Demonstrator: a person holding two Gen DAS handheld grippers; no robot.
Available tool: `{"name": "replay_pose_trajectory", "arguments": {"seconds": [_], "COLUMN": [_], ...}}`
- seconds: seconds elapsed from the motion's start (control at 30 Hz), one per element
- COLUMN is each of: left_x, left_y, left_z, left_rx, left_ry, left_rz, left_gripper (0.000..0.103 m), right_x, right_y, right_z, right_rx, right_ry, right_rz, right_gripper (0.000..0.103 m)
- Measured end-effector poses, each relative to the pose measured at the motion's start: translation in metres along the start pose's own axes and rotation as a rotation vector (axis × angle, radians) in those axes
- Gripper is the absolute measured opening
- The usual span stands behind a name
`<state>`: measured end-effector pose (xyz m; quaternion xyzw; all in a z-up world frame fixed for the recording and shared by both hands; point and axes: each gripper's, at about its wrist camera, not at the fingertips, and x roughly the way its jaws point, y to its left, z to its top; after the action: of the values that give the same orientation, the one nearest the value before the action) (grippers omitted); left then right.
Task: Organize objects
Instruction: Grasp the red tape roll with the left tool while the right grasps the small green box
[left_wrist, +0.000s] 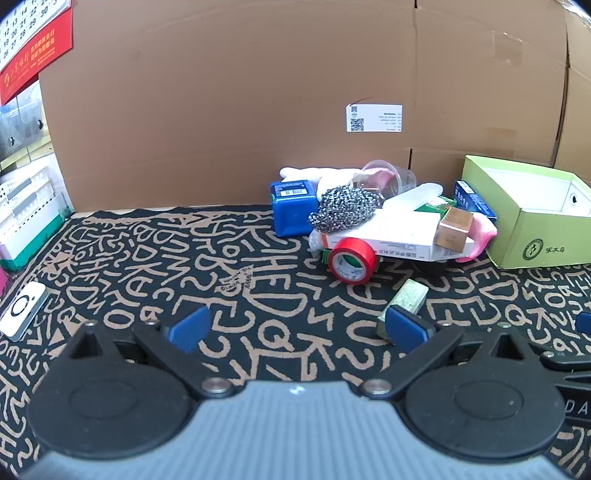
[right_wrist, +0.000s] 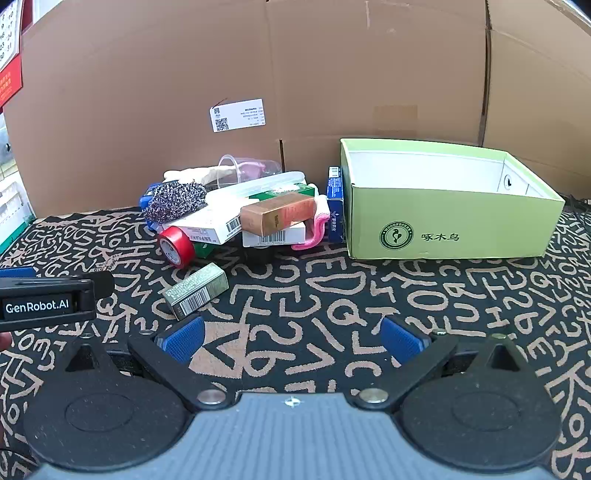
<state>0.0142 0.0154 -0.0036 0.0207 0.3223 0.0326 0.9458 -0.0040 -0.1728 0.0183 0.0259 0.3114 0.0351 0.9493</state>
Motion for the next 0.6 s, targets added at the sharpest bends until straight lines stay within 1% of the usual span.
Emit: {"name": "replay_pose_trajectory", "arguments": {"seconds": [0.27, 0.4, 0.47, 0.6], "left_x": [0.019, 0.029, 0.034, 0.041], "left_y": [0.009, 0.008, 0.010, 0.027], "left_z": [0.003, 0.003, 0.005, 0.013], "left_rx": [-0.021, -0.005, -0.004, -0.023], "left_ry": [0.031, 0.041, 0.044, 0.030], "left_rz": [0.012, 0.022, -0.001, -0.111], "left_gripper": [0.103, 0.103, 0.103, 0.103], "right_x": [0.015, 0.025, 0.030, 0.037], "right_y": [0.004, 0.007, 0.011, 0.023], "right_z": [0.002, 0.003, 0.002, 0.001], "right_rx": [0.001, -0.006, -0.027, -0.113], "right_ry": [0.030, 0.042, 0.049, 0.034], "right_rz": [0.032, 0.074, 0.098, 0.176], "right_gripper": [0.103, 0.103, 0.103, 0.103]}}
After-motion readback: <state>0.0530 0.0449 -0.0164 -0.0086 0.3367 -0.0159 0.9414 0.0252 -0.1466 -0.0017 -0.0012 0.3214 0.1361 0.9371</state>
